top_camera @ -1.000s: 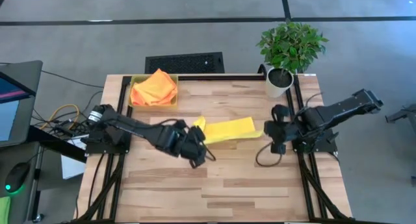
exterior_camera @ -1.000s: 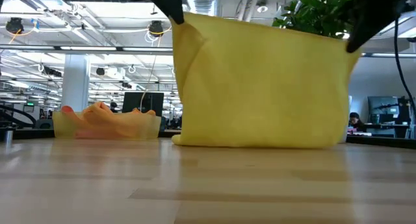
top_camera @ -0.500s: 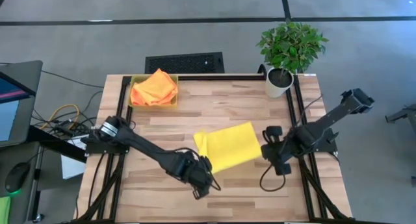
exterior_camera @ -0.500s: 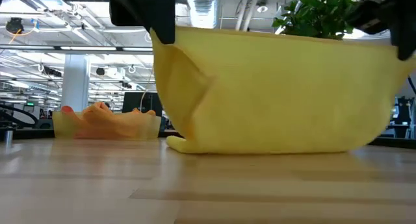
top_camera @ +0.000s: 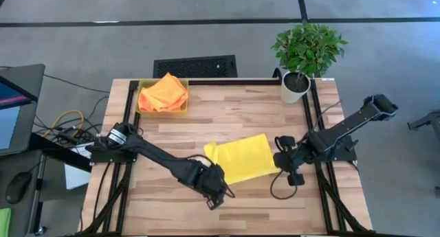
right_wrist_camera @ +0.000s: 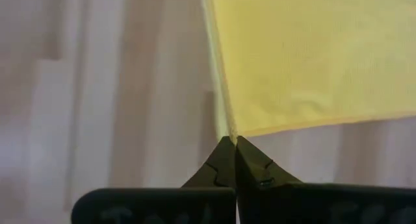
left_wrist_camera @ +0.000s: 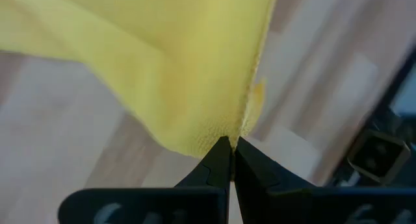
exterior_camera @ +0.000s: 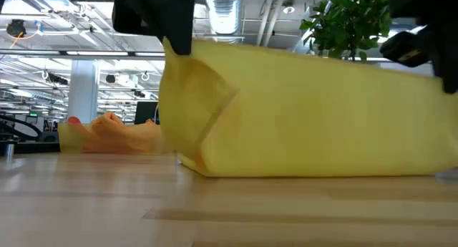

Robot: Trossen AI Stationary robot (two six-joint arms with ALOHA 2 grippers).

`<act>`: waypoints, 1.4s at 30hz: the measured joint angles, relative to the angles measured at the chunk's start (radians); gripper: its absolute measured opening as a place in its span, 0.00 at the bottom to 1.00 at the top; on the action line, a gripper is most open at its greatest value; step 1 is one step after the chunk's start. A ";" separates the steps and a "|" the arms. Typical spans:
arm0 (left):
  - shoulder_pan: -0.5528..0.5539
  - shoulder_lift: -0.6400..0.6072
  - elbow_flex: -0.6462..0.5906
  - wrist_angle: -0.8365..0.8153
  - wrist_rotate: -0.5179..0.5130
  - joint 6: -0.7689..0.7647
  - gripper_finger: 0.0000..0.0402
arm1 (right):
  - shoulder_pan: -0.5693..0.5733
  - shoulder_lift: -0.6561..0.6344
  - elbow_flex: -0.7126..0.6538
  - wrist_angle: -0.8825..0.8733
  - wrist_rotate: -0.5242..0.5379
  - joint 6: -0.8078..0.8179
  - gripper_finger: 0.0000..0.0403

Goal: Fold microfiber towels
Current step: Fold the yellow microfiber cloth

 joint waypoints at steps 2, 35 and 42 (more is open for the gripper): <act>0.019 0.000 0.000 -0.017 -0.002 -0.042 0.00 | -0.032 0.000 -0.012 0.000 0.023 -0.002 0.02; 0.265 0.000 0.000 -0.098 -0.156 -0.221 0.02 | -0.580 0.015 -0.133 0.192 0.211 -0.343 0.05; 0.289 0.000 0.000 -0.103 -0.173 -0.217 0.13 | -0.593 0.036 -0.132 0.238 0.206 -0.353 0.13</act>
